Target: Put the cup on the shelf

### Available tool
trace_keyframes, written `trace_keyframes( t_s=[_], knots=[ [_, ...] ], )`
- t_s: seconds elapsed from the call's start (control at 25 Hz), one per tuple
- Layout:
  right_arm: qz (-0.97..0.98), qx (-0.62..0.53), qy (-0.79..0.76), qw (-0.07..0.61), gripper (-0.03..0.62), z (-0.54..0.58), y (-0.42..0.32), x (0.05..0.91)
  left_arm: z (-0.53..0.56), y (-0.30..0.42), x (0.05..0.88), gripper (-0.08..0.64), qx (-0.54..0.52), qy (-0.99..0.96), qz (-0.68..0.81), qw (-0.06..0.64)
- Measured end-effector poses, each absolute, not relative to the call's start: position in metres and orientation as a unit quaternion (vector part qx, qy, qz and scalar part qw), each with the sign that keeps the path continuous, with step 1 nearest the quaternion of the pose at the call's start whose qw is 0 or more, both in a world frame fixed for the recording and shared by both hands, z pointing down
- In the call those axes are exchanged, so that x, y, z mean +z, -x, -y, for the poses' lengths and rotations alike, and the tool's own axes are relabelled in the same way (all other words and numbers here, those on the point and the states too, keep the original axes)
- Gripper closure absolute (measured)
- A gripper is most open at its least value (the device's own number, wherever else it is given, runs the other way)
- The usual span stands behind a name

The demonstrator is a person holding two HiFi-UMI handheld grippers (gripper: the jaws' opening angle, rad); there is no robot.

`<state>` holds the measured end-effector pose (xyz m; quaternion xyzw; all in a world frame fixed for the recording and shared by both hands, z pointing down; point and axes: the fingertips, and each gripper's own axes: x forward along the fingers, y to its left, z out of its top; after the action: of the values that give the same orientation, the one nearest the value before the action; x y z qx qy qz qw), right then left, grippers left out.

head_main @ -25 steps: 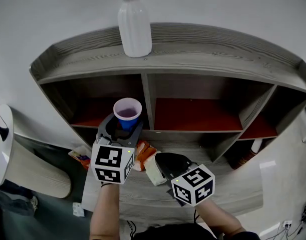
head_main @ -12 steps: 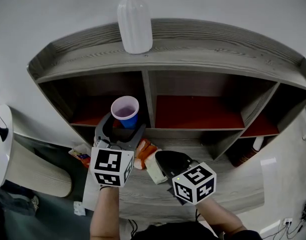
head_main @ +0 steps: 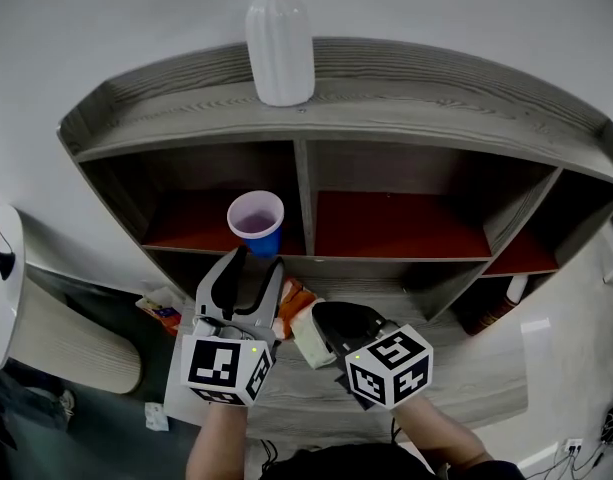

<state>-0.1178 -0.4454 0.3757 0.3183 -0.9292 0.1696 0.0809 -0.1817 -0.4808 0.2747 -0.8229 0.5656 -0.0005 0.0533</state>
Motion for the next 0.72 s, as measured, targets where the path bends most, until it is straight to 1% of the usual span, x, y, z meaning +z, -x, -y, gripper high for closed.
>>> trace_keyframes(
  t_s=[0.08,0.16,0.44,0.6,0.68,0.72],
  knots=[
    [0.929,0.169,-0.318,0.083,0.594,0.444,0.118,0.376,0.484,0.18,0.273,0.397,0.002,0.826,-0.561,0.054],
    [0.929,0.168,-0.32,0.084,0.594,0.444,0.118,0.376,0.489,0.18,0.271,0.424,0.002,0.826,-0.562,0.053],
    [0.928,0.165,-0.323,0.084,0.594,0.442,0.116,0.377,0.499,0.182,0.273,0.436,-0.004,0.828,-0.56,0.042],
    [0.929,0.162,-0.322,0.081,0.594,0.44,0.117,0.374,0.482,0.178,0.272,0.438,0.012,0.835,-0.549,0.039],
    [0.929,0.161,-0.324,0.079,0.594,0.44,0.117,0.374,0.47,0.172,0.277,0.462,0.021,0.845,-0.533,0.031],
    [0.929,0.161,-0.325,0.079,0.594,0.439,0.118,0.374,0.464,0.169,0.28,0.488,0.026,0.85,-0.525,0.024]
  ],
)
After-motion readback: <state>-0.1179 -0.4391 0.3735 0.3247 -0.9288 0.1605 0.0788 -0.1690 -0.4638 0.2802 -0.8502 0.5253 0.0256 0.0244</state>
